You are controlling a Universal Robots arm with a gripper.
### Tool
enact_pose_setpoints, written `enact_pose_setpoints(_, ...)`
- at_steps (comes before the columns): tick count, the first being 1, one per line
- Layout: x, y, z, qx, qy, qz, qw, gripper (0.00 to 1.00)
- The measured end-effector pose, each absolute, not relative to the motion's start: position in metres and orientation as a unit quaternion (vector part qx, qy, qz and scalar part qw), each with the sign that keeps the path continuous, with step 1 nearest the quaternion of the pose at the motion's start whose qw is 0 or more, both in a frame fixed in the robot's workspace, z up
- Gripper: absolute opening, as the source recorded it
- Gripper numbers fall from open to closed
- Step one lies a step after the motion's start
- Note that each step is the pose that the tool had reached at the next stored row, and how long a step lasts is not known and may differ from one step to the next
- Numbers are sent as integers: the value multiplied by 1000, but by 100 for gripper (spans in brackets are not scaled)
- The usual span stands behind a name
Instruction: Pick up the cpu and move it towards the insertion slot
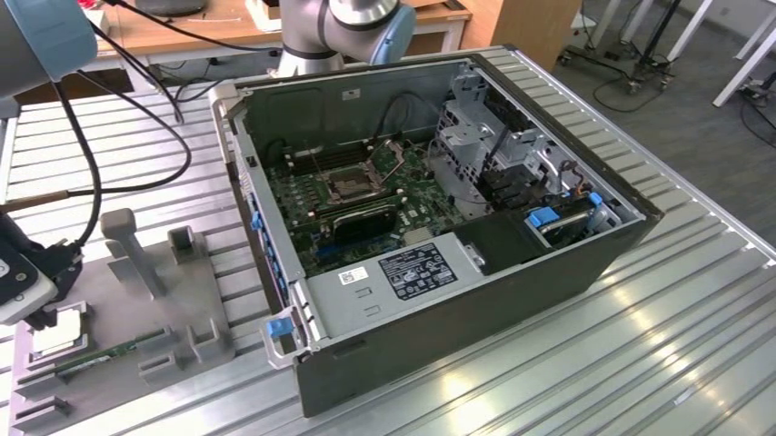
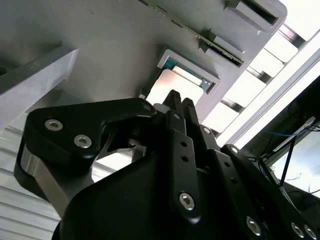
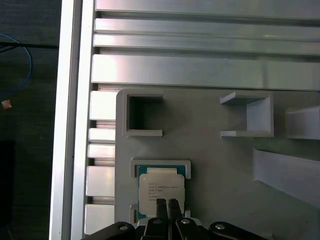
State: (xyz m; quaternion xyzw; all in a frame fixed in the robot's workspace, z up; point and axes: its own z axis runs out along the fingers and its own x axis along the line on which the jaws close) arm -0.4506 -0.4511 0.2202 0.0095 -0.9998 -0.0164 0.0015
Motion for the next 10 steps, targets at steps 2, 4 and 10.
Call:
enact_pose_setpoints(2,-451,-451,220,10,-1000,-16,2,24)
enact_pose_setpoints(4,-451,-451,220,10,-1000,-16,2,29)
enact_pose_setpoints(10,-451,-451,220,10,-1000,-16,2,53)
